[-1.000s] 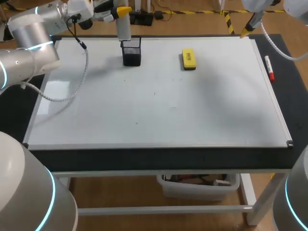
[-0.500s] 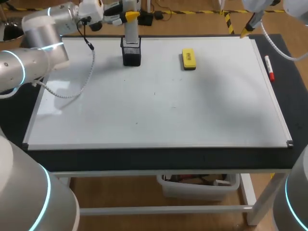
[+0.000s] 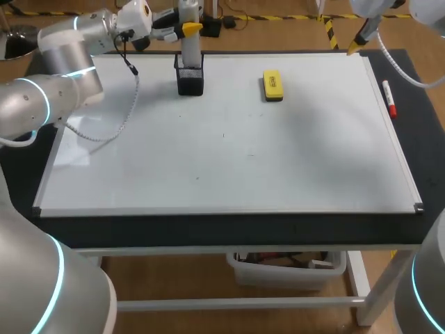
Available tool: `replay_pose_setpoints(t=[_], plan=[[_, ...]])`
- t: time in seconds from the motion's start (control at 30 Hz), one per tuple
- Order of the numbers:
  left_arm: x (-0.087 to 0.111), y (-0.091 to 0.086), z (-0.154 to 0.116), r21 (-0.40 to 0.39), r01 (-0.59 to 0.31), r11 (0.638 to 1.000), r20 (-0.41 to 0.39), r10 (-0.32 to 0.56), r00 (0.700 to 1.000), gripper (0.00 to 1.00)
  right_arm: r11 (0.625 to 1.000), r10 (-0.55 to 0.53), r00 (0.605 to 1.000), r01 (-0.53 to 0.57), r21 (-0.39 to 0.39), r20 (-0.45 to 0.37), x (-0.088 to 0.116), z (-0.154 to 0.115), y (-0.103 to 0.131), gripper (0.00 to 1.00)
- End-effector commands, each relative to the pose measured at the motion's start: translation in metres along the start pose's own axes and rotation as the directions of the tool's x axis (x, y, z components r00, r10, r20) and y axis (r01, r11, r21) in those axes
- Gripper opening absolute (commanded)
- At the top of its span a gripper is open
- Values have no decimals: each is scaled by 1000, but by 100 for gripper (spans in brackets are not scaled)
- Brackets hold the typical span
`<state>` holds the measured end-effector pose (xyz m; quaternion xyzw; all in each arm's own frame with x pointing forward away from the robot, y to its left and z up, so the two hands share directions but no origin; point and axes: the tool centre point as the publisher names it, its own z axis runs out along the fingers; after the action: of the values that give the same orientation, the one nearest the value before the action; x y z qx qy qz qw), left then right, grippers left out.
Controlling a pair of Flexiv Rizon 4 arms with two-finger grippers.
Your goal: Pick up the inspection probe, press it on each red-marked spot on the whiteboard one by one, put down the probe, pick up the eraser, and wipe off all the red marks.
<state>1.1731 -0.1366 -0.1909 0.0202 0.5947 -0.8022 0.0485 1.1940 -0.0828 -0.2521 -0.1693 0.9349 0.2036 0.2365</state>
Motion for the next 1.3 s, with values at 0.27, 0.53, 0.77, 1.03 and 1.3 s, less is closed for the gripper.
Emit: replay_pose_setpoints(t=[0.27,0.53,0.77,1.03,1.3], plan=[[-7,24,-7,5,-11,1000,-183,11,983,0,1000,-2,1000,2,0,-4,-1,0,-1,100],[-2,38,-11,-7,-3,1000,-192,2,981,0,1000,-2,1000,2,0,-4,-1,0,-1,100],[-1,51,-16,-5,9,1000,-191,-9,982,0,1000,-2,1000,2,0,-4,-1,0,-1,100],[-2,62,-19,3,8,1000,-190,-8,982,0,1000,-2,1000,2,0,-4,-1,0,-1,100],[-4,68,-22,6,9,1000,-196,-7,981,0,1000,-2,1000,2,0,-4,-1,0,-1,100]])
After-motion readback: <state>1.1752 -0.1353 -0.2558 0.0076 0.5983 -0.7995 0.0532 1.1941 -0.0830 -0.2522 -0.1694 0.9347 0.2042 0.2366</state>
